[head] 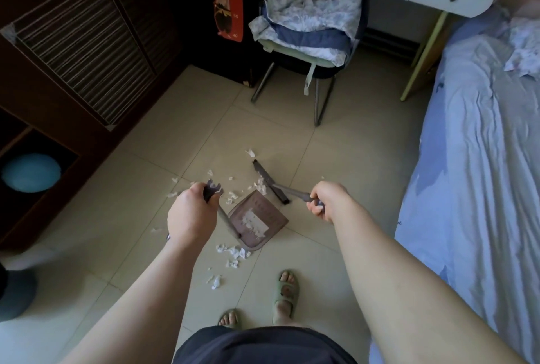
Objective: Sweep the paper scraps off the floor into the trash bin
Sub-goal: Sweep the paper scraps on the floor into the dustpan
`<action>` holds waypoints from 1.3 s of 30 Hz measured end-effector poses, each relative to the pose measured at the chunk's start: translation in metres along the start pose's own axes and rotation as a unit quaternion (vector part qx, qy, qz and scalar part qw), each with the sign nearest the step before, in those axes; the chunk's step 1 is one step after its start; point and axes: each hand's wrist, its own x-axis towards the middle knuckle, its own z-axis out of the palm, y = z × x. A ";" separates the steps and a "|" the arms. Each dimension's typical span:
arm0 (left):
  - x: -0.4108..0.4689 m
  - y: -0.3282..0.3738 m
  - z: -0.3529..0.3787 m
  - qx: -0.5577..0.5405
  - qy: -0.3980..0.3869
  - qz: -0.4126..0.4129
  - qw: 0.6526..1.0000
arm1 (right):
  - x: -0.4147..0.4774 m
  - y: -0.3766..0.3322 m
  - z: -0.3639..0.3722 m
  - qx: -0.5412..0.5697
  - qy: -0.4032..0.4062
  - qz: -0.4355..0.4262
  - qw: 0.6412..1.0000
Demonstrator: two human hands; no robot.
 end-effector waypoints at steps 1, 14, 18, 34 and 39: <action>0.001 0.003 0.002 0.002 0.001 0.001 1.000 | 0.001 -0.004 -0.006 0.001 0.003 -0.006 1.000; 0.002 0.048 0.034 -0.003 0.027 -0.013 1.000 | 0.049 -0.028 -0.091 0.031 0.150 -0.082 0.985; 0.004 0.055 0.041 -0.009 0.036 -0.028 0.999 | 0.067 -0.036 -0.103 0.019 0.150 -0.063 0.986; 0.004 0.042 0.030 -0.020 0.065 -0.061 0.996 | 0.027 -0.048 0.004 -0.034 -0.049 -0.005 0.998; 0.006 0.029 0.017 -0.011 0.071 -0.058 0.996 | 0.005 -0.047 0.021 -0.025 -0.049 -0.030 0.998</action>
